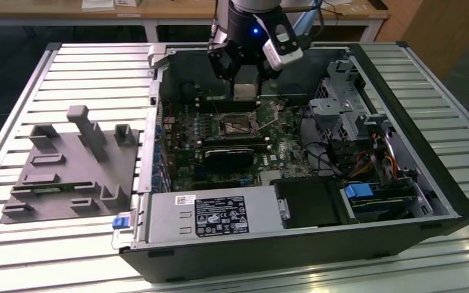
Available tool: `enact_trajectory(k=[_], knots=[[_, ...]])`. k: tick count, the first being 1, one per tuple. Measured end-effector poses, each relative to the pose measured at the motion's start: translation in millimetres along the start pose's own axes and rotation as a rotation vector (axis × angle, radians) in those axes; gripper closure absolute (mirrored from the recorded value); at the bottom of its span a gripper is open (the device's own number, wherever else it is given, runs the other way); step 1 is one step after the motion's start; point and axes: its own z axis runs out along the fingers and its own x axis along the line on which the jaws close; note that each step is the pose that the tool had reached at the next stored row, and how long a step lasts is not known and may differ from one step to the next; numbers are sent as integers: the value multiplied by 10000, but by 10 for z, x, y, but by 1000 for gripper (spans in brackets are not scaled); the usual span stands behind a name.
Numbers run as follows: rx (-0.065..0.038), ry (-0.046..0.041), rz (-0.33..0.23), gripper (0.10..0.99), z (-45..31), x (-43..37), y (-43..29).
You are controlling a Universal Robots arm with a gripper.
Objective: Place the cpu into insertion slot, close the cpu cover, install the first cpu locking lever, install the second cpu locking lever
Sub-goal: 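Place the cpu into insertion slot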
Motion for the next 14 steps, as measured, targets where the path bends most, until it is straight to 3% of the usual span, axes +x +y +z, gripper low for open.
enact_trajectory(k=[5,14], knots=[[4,-19,300,549,29,1,-2],[17,-120,1927,549,95,1,-6]])
